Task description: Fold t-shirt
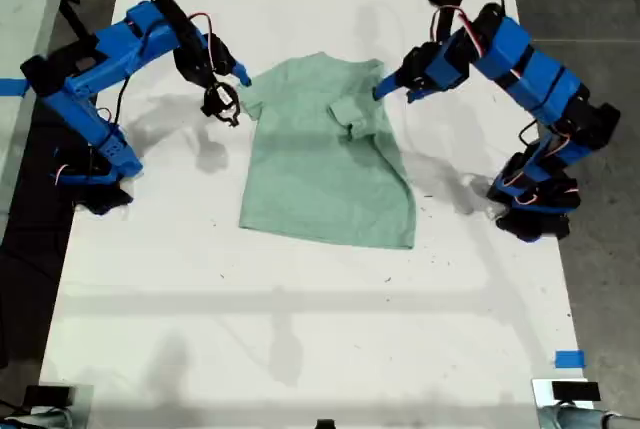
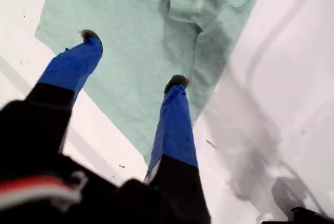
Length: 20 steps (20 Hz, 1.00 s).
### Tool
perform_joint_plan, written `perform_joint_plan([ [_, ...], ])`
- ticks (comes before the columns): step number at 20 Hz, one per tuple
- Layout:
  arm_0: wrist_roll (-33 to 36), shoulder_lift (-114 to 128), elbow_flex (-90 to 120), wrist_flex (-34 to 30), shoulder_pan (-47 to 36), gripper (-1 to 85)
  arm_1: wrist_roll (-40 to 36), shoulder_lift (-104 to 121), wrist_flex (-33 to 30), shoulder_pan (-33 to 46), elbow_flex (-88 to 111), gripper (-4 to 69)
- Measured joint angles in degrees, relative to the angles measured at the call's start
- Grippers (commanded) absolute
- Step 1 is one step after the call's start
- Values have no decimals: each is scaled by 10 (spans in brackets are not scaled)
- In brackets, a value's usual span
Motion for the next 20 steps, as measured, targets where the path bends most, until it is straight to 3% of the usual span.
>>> perform_joint_plan([
  [9,18,-293,-191,-20,-51,289,35,67,0,-40,41,287],
  [11,26,-340,-235,-8,-60,205,40,80,0,-43,48,285],
  [12,27,-357,-256,-3,-65,103,40,86,0,-45,52,284],
  [14,25,-374,-291,6,-69,29,44,97,0,-45,57,283],
  [20,26,-385,-307,44,-91,0,44,107,0,-45,73,277],
])
